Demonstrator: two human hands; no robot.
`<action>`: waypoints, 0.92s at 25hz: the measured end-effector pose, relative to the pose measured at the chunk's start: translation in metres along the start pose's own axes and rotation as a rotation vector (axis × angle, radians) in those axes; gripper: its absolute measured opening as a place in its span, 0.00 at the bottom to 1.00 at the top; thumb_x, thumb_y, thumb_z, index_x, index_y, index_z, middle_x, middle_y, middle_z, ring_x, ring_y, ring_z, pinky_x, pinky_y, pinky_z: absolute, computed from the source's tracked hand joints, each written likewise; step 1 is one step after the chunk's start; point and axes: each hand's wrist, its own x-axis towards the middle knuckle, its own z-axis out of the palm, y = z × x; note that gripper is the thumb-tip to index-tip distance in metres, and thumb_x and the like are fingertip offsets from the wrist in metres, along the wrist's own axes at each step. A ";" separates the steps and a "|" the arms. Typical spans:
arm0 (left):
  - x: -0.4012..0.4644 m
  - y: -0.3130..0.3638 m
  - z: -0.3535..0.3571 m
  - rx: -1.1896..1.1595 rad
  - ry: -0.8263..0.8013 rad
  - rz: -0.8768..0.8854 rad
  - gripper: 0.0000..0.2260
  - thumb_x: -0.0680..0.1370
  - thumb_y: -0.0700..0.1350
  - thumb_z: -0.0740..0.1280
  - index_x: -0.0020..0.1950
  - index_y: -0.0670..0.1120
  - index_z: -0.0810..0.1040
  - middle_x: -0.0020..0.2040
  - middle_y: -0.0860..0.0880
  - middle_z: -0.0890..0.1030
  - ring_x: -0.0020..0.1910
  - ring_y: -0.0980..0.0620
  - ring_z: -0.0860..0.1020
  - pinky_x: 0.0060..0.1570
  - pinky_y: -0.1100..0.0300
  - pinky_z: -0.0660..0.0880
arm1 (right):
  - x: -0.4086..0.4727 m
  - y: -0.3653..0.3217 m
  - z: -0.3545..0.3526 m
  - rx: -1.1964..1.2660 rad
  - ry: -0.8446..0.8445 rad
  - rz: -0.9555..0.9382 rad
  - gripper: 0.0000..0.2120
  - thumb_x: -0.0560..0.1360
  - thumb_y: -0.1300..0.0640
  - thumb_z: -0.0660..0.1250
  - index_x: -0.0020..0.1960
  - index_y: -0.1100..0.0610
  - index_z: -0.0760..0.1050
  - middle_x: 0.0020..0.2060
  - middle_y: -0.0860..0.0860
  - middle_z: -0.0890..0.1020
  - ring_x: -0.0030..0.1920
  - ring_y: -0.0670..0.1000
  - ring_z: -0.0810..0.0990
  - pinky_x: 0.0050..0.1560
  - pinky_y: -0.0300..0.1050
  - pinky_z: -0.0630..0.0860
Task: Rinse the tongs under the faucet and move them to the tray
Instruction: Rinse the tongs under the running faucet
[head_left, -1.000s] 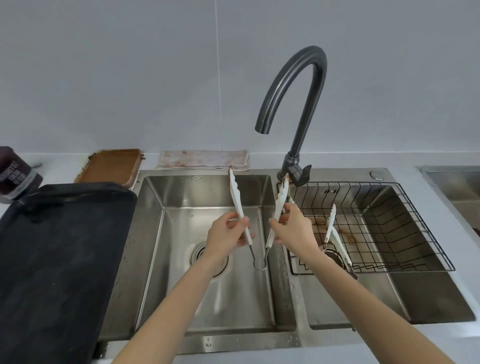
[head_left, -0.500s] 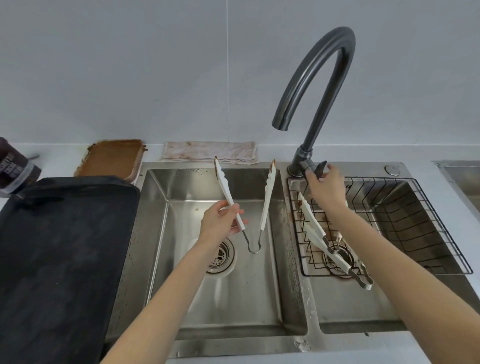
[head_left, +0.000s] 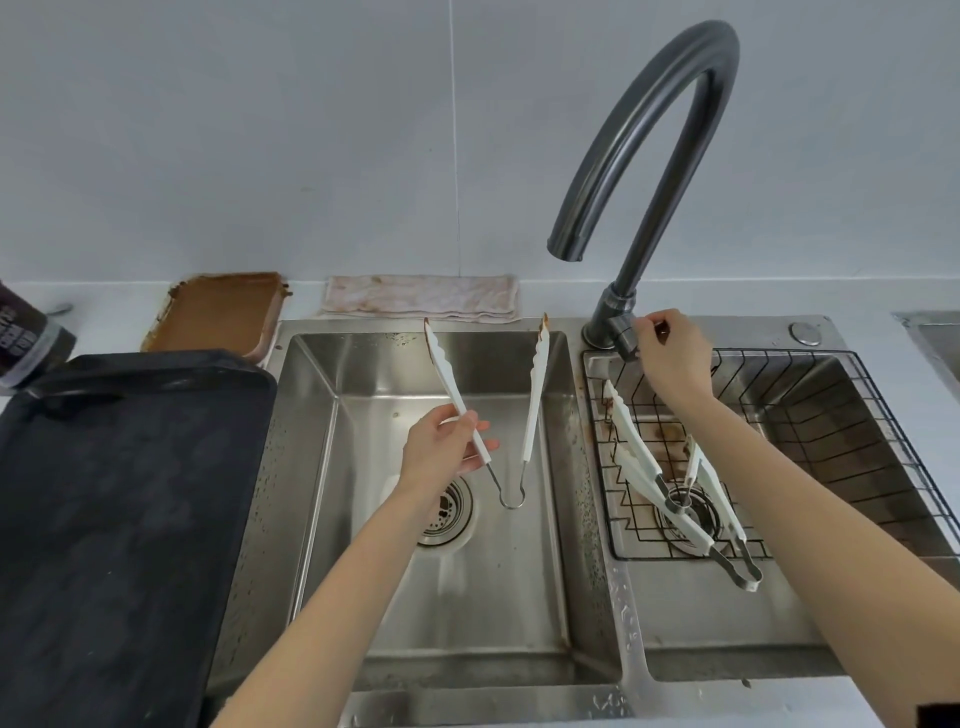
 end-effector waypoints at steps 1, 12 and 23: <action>-0.001 0.000 0.000 0.000 0.002 0.005 0.03 0.78 0.42 0.62 0.47 0.47 0.74 0.43 0.48 0.82 0.39 0.48 0.83 0.40 0.59 0.81 | 0.000 0.000 0.000 0.006 -0.002 0.000 0.15 0.79 0.55 0.57 0.57 0.64 0.74 0.49 0.60 0.81 0.43 0.51 0.74 0.44 0.43 0.68; -0.007 -0.003 -0.002 0.022 0.020 -0.016 0.07 0.78 0.41 0.61 0.55 0.41 0.74 0.45 0.48 0.81 0.41 0.47 0.83 0.42 0.57 0.81 | -0.001 0.011 -0.002 -0.006 -0.016 0.019 0.14 0.78 0.57 0.57 0.57 0.63 0.75 0.50 0.60 0.81 0.42 0.51 0.73 0.44 0.43 0.66; -0.016 -0.038 -0.019 0.055 0.049 -0.124 0.12 0.77 0.39 0.61 0.59 0.39 0.75 0.47 0.46 0.82 0.40 0.51 0.83 0.33 0.65 0.80 | -0.068 -0.015 0.040 0.208 -0.096 -0.066 0.20 0.79 0.58 0.57 0.70 0.59 0.63 0.66 0.57 0.67 0.61 0.53 0.72 0.63 0.44 0.69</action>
